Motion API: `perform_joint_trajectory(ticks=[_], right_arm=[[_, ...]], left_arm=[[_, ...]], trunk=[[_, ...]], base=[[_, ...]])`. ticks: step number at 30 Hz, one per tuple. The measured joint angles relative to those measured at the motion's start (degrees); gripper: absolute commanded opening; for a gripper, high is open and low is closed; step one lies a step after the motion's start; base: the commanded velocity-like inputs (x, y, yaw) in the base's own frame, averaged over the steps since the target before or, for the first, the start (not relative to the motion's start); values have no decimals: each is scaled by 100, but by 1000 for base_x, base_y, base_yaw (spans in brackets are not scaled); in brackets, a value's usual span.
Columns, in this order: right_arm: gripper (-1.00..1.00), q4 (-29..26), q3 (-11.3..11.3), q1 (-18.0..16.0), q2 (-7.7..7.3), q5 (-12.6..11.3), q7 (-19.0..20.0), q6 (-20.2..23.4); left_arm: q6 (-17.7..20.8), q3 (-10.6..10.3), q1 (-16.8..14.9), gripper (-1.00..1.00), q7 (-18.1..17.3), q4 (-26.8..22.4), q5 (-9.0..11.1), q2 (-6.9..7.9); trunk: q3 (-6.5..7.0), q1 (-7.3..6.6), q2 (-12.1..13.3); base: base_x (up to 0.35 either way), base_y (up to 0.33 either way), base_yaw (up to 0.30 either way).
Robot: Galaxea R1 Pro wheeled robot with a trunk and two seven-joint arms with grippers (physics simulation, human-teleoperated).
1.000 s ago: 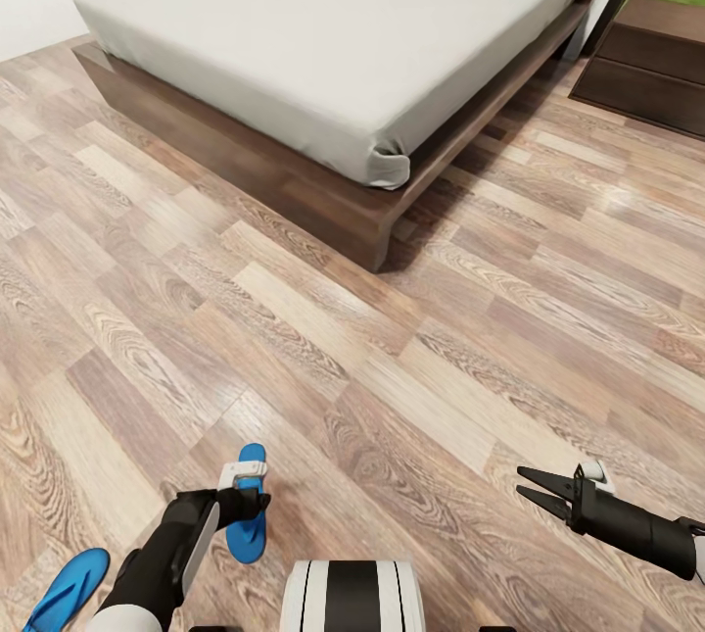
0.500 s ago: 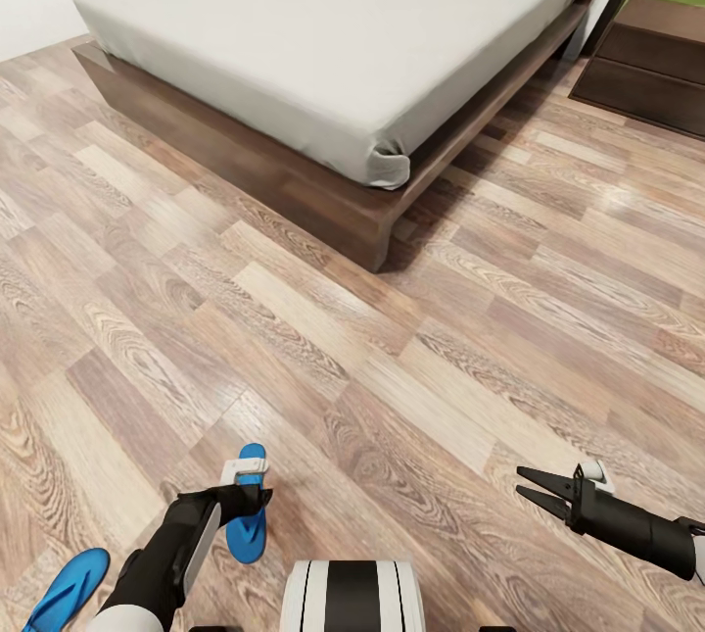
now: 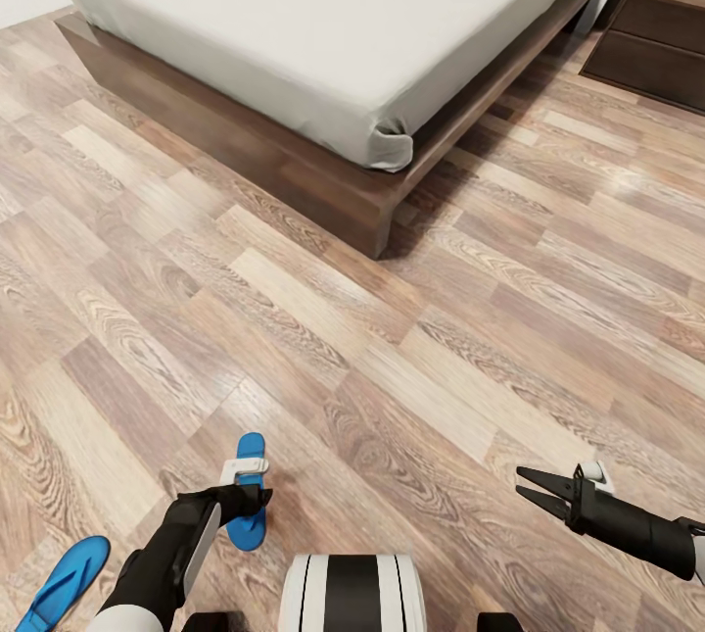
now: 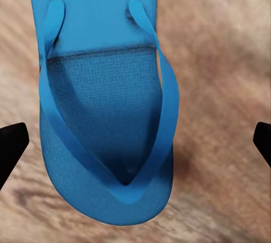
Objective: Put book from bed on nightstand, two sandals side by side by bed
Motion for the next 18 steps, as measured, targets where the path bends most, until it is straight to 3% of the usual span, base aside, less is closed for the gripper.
perform_joint_trajectory(ticks=[16, 18], right_arm=[[100, -4, 7, -3, 2, 0, -5, -4], [100, -7, 7, -4, 2, 0, -3, -4]], left_arm=[[-8, -2, 0, 100, 26, 0, -7, -4], [-9, -7, 0, 100, 217, 0, -2, -23]], trunk=[[-44, 5, -3], [-44, 5, -3]], base=[[0, 0, 0], [0, 0, 0]])
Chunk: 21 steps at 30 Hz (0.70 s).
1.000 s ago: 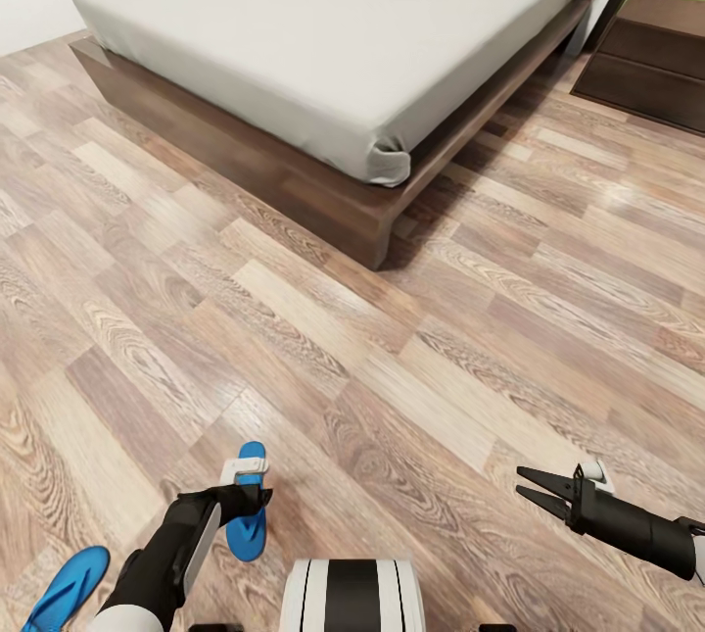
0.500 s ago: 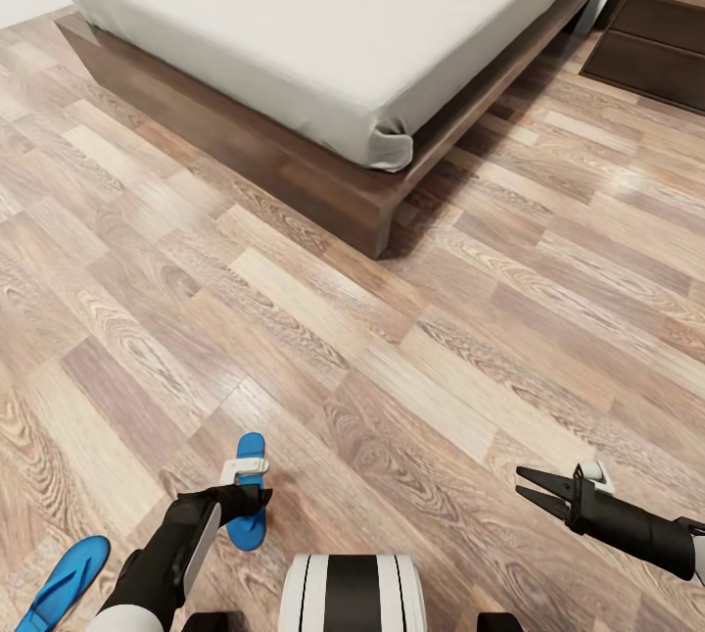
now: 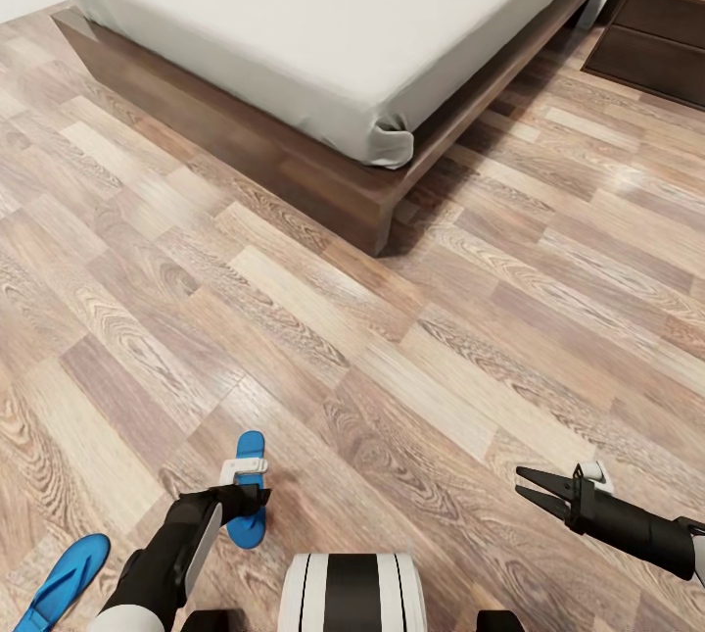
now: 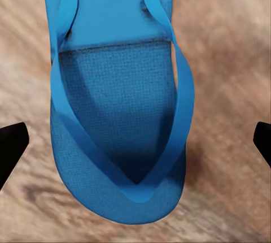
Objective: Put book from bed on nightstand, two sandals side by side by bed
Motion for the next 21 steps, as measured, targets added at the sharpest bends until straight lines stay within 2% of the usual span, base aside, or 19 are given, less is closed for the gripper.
perform_joint_trajectory(ticks=[6, 21], right_arm=[[100, -1, 0, 1, 0, 0, 0, -1], [100, -2, 1, 4, 0, 0, 2, -2]], left_arm=[[-1, 6, 0, 100, 268, 0, 13, -65], [-6, 7, 0, 100, 316, 17, 15, -104]], trunk=[[0, 0, 0], [0, 0, 0]], base=[[0, 0, 0], [0, 0, 0]])
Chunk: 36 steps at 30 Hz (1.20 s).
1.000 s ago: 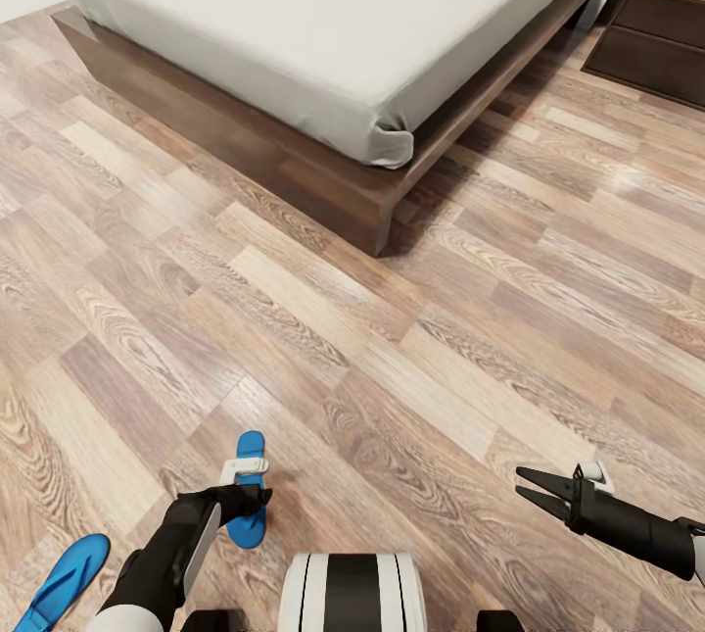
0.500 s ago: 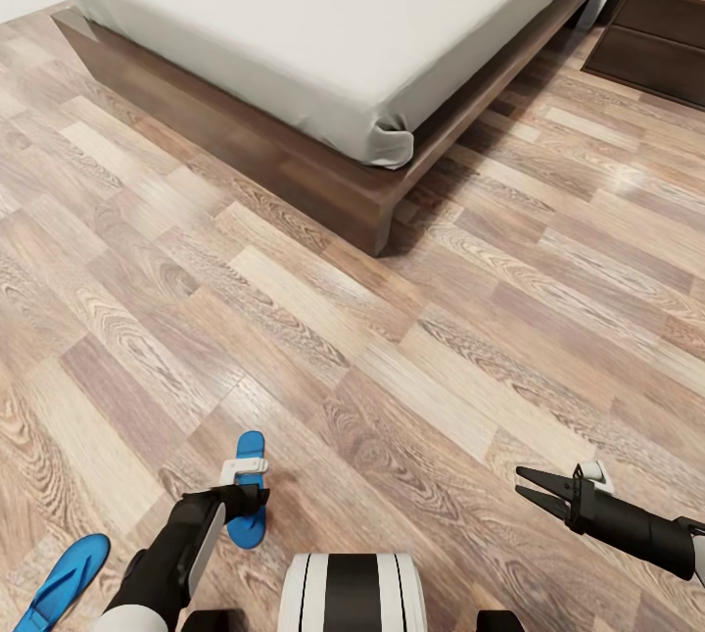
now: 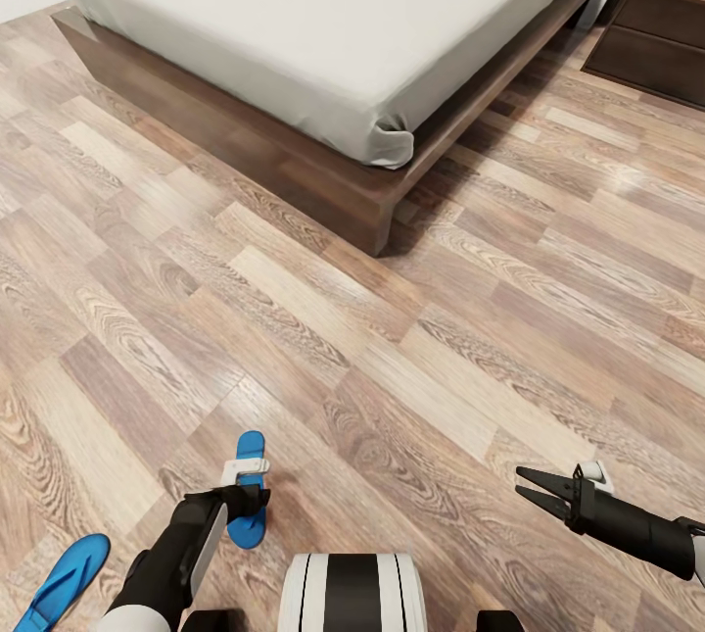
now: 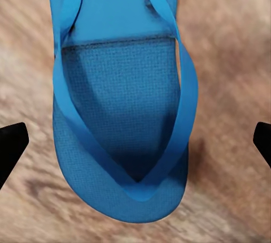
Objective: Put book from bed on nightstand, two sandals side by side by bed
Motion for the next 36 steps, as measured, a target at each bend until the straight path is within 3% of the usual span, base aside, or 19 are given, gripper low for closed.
perform_joint_trajectory(ticks=[15, 36], right_arm=[[100, 0, -1, -1, 0, 2, -5, -2], [100, 0, 8, 2, 0, 0, -5, -2]], left_arm=[[-2, 0, 0, 100, 2, 1, 0, -1], [-3, 6, 0, 100, 2, -8, 8, 2]], trunk=[[-287, 34, -17], [-288, 33, -17]], base=[[0, 0, 0], [63, 0, 0]])
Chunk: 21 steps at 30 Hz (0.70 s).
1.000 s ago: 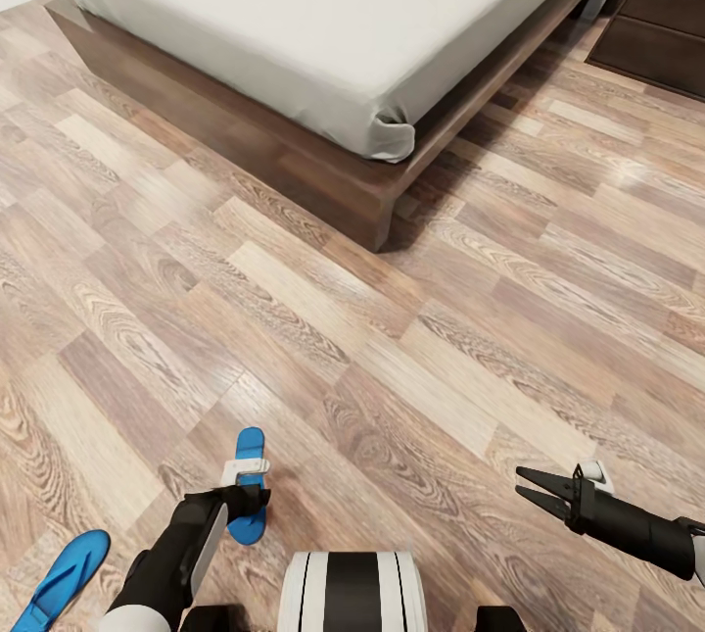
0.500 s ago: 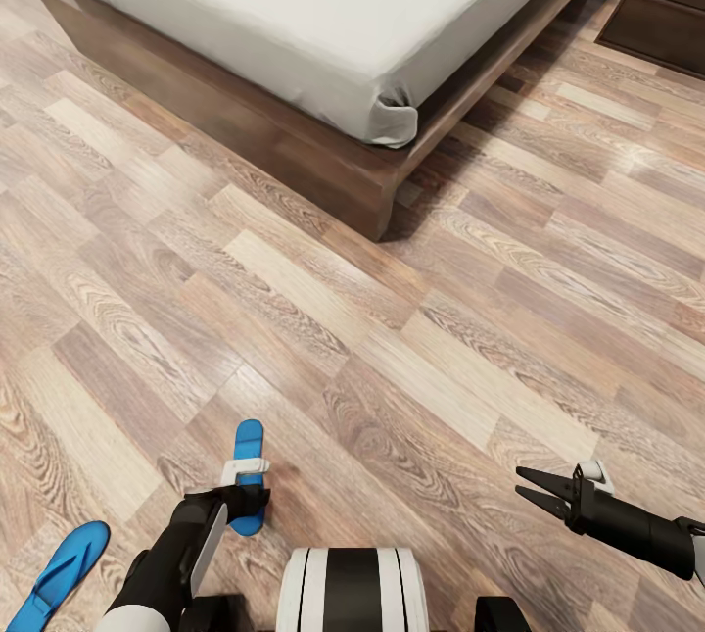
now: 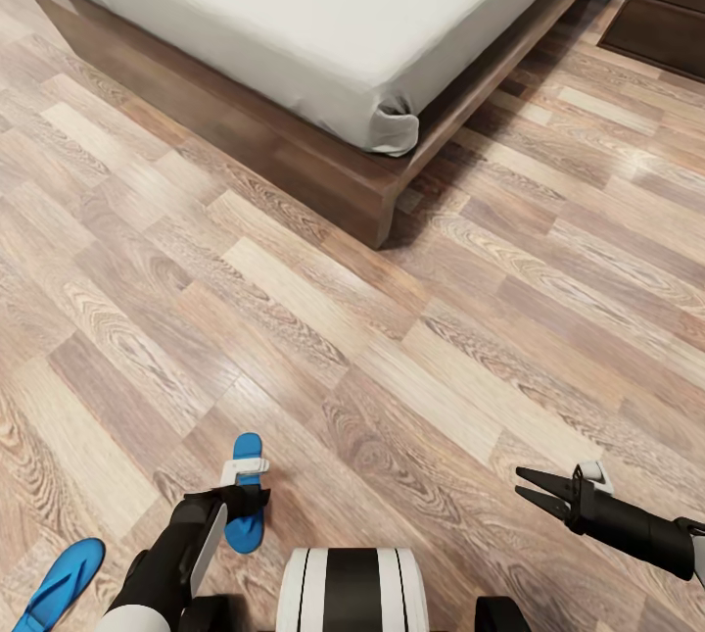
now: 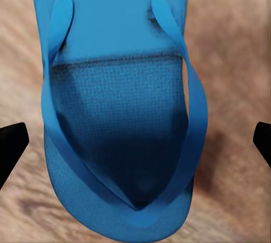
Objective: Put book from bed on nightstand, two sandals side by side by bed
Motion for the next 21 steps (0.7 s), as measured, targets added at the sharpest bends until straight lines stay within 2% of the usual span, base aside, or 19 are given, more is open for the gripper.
perform_joint_trajectory(ticks=[15, 21], right_arm=[[100, 0, 0, 0, 0, 0, 0, 0], [100, 0, 0, -3, 0, 0, 1, 0]], left_arm=[[6, 1, 0, 100, 0, 3, 0, 0], [8, 1, 0, 100, 0, 3, 0, 0]], trunk=[[0, 0, 0], [-111, 13, -7]], base=[[2, 0, 0], [0, 0, 0]])
